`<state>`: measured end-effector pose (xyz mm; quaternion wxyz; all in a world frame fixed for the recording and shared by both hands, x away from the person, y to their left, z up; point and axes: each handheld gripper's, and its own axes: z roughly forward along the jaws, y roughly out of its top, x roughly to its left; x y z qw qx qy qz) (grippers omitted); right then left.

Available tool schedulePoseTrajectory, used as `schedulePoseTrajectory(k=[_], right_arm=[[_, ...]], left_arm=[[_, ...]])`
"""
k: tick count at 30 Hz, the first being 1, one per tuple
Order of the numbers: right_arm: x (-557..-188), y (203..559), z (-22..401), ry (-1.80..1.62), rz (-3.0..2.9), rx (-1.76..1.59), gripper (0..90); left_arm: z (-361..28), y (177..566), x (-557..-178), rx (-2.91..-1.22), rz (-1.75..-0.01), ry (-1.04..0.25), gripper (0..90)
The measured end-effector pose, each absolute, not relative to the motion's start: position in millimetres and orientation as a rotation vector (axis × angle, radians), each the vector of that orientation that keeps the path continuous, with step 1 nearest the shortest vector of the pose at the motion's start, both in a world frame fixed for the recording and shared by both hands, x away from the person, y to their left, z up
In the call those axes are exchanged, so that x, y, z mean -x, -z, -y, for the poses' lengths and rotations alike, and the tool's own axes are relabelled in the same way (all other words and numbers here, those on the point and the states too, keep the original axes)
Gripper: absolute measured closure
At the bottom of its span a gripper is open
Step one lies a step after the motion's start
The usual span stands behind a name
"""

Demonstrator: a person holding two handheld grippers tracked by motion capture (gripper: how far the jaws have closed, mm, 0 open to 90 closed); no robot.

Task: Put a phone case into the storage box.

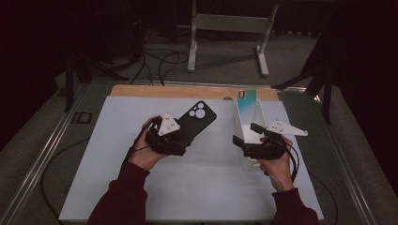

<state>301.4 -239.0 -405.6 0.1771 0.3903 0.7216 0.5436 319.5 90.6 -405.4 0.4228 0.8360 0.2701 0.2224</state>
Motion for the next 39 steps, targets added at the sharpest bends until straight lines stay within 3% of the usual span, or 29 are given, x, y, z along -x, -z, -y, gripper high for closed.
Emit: schedulePoseTrajectory(k=[15, 21, 28, 36, 39], right_arm=[[-315.9, 397.4, 215.2, -1.598, -2.112, -1.104, 13.2], [-318.3, 395.9, 206.1, -1.652, -2.138, -1.107, 20.9], [-318.6, 395.9, 199.9, -1.727, -2.199, -1.104, 44.6], [-316.2, 395.2, 196.8, -1.812, -2.285, -1.068, 79.1], [-314.8, 394.1, 193.8, -1.827, -2.322, -1.055, 84.7]], left_arm=[[-63.3, 404.1, -311.9, -2.084, -0.576, -0.538, 15.5], [-50.5, 400.4, -303.1, -2.072, -0.513, -0.545, 15.5], [-38.8, 399.9, -299.1, -2.069, -0.468, -0.55, 15.3], [-31.1, 406.0, -298.7, -2.093, -0.467, -0.538, 15.2], [-29.7, 408.2, -296.6, -2.09, -0.475, -0.555, 15.1]])
